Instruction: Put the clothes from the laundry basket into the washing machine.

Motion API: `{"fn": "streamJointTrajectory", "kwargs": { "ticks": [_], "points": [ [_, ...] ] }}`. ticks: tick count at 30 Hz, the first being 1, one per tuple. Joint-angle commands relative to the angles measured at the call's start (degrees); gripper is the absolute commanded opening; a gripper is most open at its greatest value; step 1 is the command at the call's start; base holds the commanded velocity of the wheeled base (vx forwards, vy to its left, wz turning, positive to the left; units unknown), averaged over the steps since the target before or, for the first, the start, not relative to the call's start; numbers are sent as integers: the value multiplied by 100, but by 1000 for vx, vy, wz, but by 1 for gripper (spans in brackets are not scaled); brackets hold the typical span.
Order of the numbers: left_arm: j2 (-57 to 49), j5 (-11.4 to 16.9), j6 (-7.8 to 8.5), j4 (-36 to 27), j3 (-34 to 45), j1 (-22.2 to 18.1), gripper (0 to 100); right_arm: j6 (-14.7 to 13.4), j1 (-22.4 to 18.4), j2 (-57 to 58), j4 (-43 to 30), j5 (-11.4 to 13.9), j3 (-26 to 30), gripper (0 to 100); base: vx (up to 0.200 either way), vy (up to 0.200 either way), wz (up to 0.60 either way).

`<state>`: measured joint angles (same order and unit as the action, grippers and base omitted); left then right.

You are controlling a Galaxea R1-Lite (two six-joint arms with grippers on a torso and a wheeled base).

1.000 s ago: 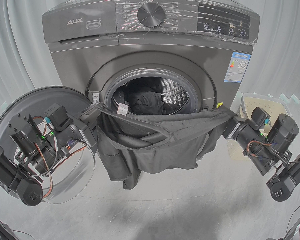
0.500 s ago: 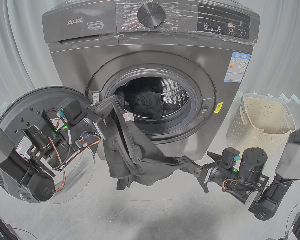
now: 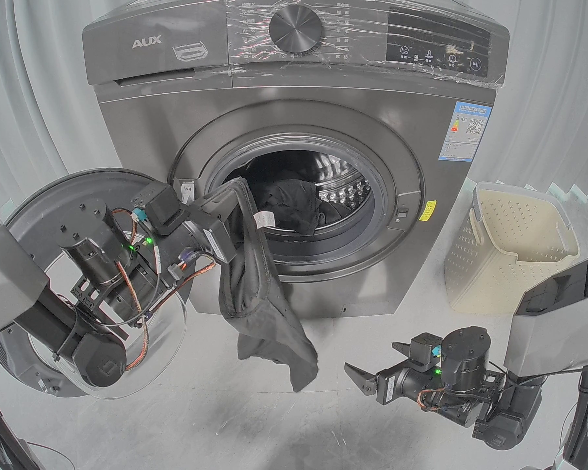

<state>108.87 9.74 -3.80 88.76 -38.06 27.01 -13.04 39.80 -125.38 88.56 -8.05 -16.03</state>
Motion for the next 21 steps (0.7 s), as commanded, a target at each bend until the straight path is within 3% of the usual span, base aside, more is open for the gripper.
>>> {"fn": "streamJointTrajectory", "kwargs": {
  "ticks": [1, 5, 10, 15, 21],
  "points": [
    [73, -7, -6, 1, -52, 41, 0, 4, 28, -162, 3, 14, 3, 100, 0, 0, 0],
    [64, -16, 2, 1, -70, 85, 0, 4, 36, -136, -6, 189, -471, 100, 0, 0, 0],
    [46, -7, -6, 1, -61, 181, 0, 30, 36, -206, -15, 207, -1315, 100, 0, 0, 0],
    [37, -16, 2, 1, -123, 260, 0, 83, 45, -452, -23, 488, -1833, 100, 0, 0, 0],
    [37, -7, 11, 1, -228, 375, 0, 390, 115, -892, -41, 682, -2326, 100, 0, 0, 0]
  ]
}}
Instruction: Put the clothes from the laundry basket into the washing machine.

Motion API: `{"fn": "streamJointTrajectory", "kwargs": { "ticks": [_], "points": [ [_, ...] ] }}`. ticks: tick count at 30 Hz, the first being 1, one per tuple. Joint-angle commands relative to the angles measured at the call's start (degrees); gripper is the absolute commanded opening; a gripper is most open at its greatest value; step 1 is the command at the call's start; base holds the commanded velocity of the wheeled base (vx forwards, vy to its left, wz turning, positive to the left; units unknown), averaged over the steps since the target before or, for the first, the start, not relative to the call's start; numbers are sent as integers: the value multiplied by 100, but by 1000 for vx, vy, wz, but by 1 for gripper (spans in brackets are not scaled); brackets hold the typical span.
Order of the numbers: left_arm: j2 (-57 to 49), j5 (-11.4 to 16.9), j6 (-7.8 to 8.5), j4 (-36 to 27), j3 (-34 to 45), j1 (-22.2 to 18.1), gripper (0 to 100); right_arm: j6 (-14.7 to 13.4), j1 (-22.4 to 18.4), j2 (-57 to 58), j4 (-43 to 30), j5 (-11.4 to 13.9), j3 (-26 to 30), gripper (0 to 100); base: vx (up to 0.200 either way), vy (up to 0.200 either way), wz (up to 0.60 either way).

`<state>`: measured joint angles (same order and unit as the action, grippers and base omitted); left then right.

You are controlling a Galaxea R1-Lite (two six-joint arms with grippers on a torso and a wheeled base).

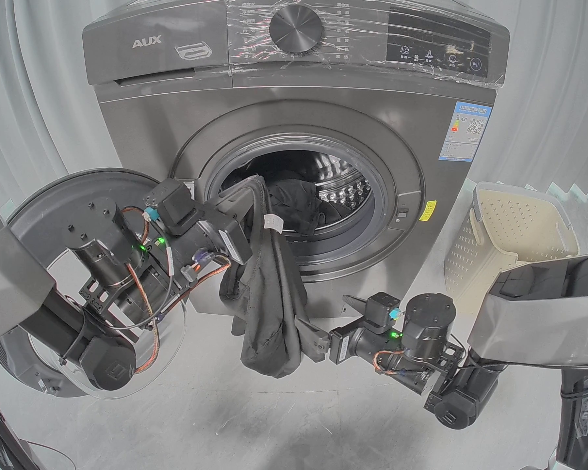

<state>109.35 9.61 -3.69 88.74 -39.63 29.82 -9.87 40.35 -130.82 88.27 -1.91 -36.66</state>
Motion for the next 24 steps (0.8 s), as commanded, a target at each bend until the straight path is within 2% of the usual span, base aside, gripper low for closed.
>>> {"fn": "streamJointTrajectory", "kwargs": {
  "ticks": [1, 13, 22, 24],
  "points": [
    [-28, 15, 0, 3, -71, 103, 0, 82, 78, -366, -12, 86, -289, 100, 0, 0, 0],
    [-37, 6, 9, 3, -71, 253, 0, 100, 69, -954, -425, 165, -1590, 100, 0, 0, 0],
    [-80, -3, 18, 3, -80, 384, 0, 126, 219, -1288, -715, 191, -1915, 100, 0, 0, 0],
    [-116, -3, 9, 3, -71, 420, 0, 355, 140, -1534, -785, 139, -2249, 100, 0, 0, 0]
  ]
}}
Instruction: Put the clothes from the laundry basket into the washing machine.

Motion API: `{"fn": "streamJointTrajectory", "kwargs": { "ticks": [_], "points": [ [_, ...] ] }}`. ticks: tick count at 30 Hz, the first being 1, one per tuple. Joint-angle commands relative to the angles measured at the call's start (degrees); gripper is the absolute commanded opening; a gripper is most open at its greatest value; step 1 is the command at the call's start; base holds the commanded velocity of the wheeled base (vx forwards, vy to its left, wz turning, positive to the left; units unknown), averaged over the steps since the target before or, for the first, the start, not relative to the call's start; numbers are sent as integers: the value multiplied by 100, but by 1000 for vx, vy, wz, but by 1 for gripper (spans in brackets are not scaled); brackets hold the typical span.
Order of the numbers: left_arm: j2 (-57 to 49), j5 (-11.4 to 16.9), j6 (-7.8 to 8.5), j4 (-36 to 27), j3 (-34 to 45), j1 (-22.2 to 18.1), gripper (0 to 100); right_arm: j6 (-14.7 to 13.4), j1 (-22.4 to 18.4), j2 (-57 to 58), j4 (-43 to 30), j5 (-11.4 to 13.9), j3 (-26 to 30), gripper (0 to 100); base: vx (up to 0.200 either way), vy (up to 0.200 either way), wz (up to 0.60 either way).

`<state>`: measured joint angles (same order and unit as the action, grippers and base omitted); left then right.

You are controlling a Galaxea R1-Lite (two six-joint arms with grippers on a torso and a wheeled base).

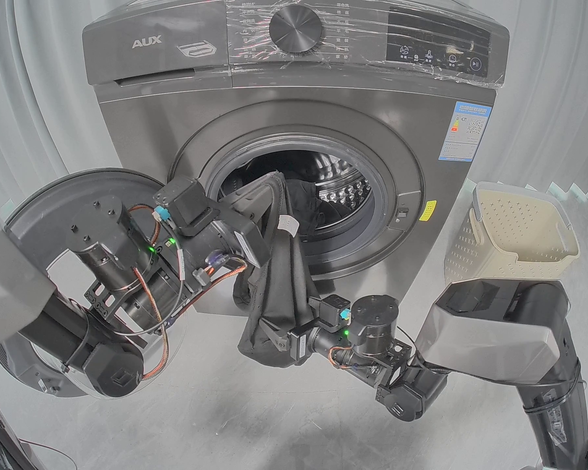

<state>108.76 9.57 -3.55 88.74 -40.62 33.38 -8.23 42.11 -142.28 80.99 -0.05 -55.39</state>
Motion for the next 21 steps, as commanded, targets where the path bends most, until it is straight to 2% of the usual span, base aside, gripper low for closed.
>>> {"fn": "streamJointTrajectory", "kwargs": {
  "ticks": [1, 2, 3, 10, 14, 15, 19, 21],
  "points": [
    [-57, 1, -6, 3, 28, 64, 0, 190, -36, -389, -57, -48, -376, 100, 0, 0, 0],
    [-92, 10, 3, 3, 28, 72, 0, 375, -150, -564, -66, -74, -622, 100, 0, 0, 0],
    [-119, 10, -6, 3, 28, 72, 0, 419, -203, -643, -66, -92, -754, 100, 0, 0, 0],
    [-224, 19, -50, 3, 80, 90, 0, 419, -229, -793, -268, -109, -1448, 100, 0, 0, 0],
    [-224, 19, -58, 3, 98, 90, 0, 410, -220, -881, -198, -338, -1562, 100, 0, 0, 0],
    [-224, 19, -58, 3, 98, 81, 0, 410, -220, -890, -189, -347, -1571, 0, 0, 0, 0],
    [-207, 1, -32, -14, 274, -16, 0, 401, -370, -846, -101, -408, -1571, 0, 0, 0, 0],
    [-154, -17, 12, -23, 467, -262, 0, 401, -546, -705, -5, -461, -1439, 0, 0, 0, 0]
  ]
}}
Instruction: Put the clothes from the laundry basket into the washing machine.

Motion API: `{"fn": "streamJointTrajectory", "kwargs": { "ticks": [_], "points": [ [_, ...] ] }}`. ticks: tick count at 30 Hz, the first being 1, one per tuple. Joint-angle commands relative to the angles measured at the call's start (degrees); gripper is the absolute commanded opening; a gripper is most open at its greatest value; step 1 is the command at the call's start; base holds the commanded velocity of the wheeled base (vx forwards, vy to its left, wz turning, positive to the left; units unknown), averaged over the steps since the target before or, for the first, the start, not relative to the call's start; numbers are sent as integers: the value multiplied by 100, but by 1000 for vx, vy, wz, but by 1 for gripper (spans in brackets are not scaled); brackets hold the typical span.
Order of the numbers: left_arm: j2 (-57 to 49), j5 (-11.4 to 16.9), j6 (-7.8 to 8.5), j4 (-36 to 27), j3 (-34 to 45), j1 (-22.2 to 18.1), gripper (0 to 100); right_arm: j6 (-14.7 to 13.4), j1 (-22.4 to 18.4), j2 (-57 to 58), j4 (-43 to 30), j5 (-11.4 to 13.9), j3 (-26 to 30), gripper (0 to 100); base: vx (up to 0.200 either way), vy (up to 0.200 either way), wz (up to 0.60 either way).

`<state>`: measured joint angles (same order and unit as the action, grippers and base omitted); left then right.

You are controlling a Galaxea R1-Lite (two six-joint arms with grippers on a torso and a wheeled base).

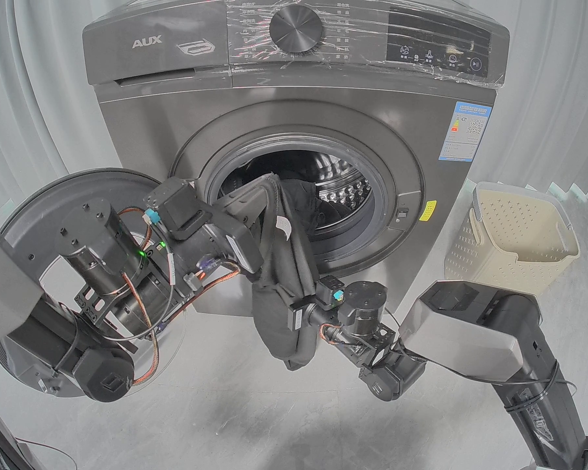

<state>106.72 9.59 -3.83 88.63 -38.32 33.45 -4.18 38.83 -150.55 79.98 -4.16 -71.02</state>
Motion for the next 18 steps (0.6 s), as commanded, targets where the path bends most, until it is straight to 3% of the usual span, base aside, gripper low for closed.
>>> {"fn": "streamJointTrajectory", "kwargs": {
  "ticks": [1, 5, 6, 9, 12, 16, 18],
  "points": [
    [60, -19, 49, -12, 290, -330, 0, -4, -262, 219, 123, -50, 185, 0, 0, 0, 0],
    [244, 43, 145, -3, 527, -629, 0, -21, -420, 738, 184, -33, 669, 0, 0, 0, 0],
    [385, 60, 181, 6, 659, -805, 0, -21, -499, 1081, 255, 3, 1029, 0, 0, 0, 0],
    [526, 122, 189, 6, 790, -831, 0, -13, -516, 1459, 290, 3, 1328, 0, 0, 0, 0],
    [666, 236, 251, 14, 975, -787, 0, -13, -560, 1731, 246, -6, 1389, 0, 0, 0, 0],
    [912, 438, 559, 14, 1309, -805, 0, -21, -587, 2021, 220, -15, 1389, 0, 0, 0, 0],
    [991, 500, 603, 14, 1379, -805, 0, -21, -587, 2074, 220, -15, 1389, 0, 0, 0, 0]
  ]
}}
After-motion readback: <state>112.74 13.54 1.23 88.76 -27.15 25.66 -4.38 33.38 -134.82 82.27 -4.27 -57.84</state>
